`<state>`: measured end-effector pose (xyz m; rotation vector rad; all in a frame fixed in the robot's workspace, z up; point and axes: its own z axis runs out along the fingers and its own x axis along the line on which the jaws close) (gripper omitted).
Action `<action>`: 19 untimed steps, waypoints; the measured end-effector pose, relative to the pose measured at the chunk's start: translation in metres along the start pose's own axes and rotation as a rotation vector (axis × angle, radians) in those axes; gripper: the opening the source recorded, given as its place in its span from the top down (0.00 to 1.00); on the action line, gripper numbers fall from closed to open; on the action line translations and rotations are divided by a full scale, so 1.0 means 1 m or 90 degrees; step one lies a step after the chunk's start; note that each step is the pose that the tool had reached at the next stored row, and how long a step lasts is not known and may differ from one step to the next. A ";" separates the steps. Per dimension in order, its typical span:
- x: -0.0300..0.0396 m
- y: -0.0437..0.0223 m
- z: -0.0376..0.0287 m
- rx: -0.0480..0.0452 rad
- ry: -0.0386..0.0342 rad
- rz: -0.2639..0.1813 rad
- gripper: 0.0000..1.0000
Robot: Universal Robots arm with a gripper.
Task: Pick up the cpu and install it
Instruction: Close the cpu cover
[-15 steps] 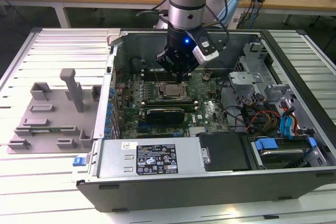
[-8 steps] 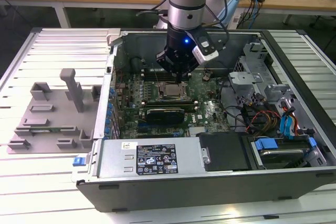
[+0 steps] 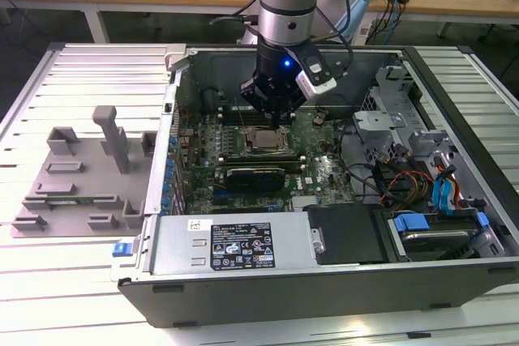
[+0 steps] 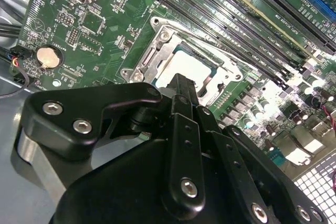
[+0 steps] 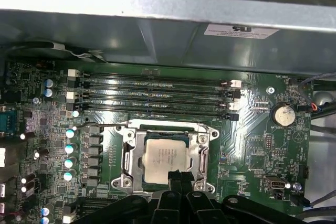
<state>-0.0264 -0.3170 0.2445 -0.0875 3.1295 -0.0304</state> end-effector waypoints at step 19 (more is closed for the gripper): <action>0.0233 0.0011 0.0114 0.0001 -0.0022 0.000 0.89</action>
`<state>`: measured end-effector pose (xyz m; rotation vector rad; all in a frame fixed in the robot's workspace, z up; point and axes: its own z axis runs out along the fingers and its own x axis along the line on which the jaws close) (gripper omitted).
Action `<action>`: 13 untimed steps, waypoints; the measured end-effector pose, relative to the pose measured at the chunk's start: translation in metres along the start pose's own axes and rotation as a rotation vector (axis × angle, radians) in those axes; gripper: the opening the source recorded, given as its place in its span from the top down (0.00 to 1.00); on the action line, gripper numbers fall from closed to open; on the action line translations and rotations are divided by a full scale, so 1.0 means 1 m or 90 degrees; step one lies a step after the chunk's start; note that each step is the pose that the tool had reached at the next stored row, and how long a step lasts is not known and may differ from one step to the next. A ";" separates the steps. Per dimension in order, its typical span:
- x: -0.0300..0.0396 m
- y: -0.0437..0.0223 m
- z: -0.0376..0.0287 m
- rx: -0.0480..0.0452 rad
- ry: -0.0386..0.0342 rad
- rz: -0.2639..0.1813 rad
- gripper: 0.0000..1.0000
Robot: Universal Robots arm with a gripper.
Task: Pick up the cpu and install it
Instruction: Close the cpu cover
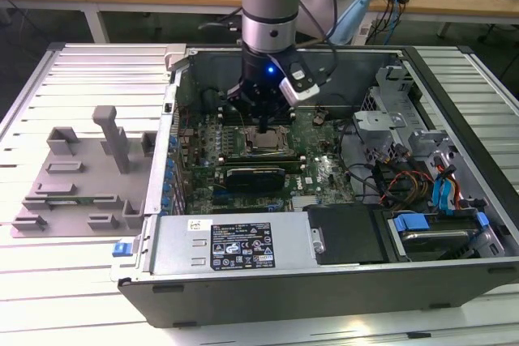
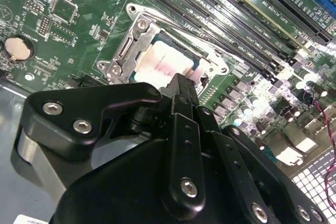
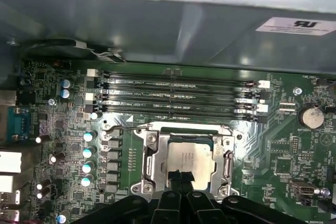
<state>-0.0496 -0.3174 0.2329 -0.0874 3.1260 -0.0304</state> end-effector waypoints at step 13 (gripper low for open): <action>0.0158 0.0005 0.0156 -0.0002 -0.0001 0.002 0.89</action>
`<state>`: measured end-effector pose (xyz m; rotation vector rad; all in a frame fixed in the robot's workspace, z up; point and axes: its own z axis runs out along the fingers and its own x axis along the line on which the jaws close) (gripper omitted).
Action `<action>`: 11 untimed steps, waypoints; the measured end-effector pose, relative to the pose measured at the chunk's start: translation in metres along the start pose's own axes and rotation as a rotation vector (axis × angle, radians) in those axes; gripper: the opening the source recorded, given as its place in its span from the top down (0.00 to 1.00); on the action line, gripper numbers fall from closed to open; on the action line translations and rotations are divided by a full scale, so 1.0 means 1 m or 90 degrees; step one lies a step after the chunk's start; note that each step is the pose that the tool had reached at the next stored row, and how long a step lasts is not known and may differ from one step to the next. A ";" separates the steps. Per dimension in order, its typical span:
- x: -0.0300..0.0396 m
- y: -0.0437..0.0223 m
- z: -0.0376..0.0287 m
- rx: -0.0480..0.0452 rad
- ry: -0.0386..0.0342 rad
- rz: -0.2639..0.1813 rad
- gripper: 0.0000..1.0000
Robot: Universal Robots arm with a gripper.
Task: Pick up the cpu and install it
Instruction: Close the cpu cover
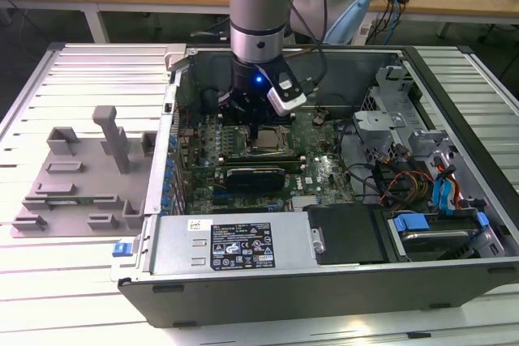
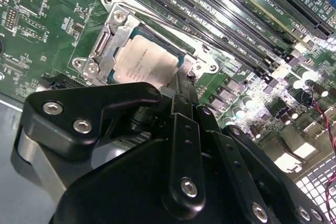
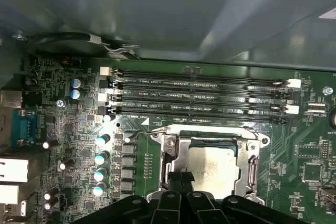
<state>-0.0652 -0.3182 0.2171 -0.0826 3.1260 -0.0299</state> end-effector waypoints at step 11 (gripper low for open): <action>0.0054 0.0004 0.0112 -0.0005 0.0001 0.000 0.89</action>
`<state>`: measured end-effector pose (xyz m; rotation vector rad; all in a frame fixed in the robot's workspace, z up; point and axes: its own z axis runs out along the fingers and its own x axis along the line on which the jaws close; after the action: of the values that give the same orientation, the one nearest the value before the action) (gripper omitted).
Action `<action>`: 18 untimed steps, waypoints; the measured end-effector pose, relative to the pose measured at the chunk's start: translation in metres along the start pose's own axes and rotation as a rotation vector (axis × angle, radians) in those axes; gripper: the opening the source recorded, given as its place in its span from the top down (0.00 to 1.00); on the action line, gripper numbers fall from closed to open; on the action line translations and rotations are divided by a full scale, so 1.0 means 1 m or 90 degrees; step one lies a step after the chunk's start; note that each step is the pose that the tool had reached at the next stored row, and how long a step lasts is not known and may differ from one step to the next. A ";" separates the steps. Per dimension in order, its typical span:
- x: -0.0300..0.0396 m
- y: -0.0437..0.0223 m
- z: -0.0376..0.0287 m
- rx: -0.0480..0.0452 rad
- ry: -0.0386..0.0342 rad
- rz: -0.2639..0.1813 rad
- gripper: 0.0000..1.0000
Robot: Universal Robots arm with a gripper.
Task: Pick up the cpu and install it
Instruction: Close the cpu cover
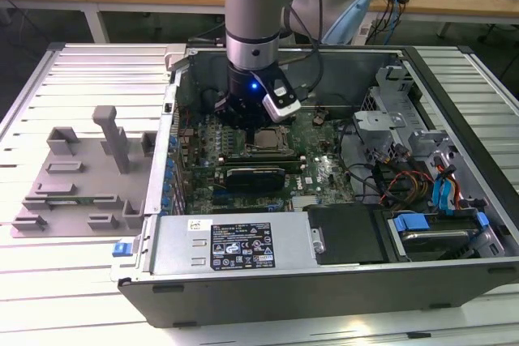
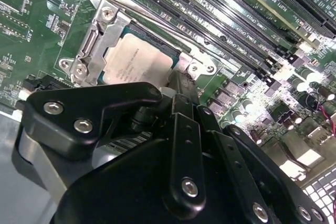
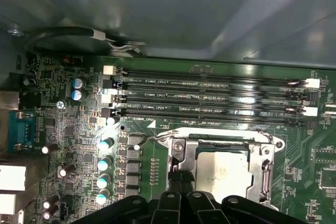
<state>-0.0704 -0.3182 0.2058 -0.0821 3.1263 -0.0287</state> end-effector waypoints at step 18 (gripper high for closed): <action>0.0003 0.0002 0.0032 -0.0002 -0.0001 0.000 0.89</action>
<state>-0.0707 -0.3182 0.2027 -0.0818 3.1261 -0.0281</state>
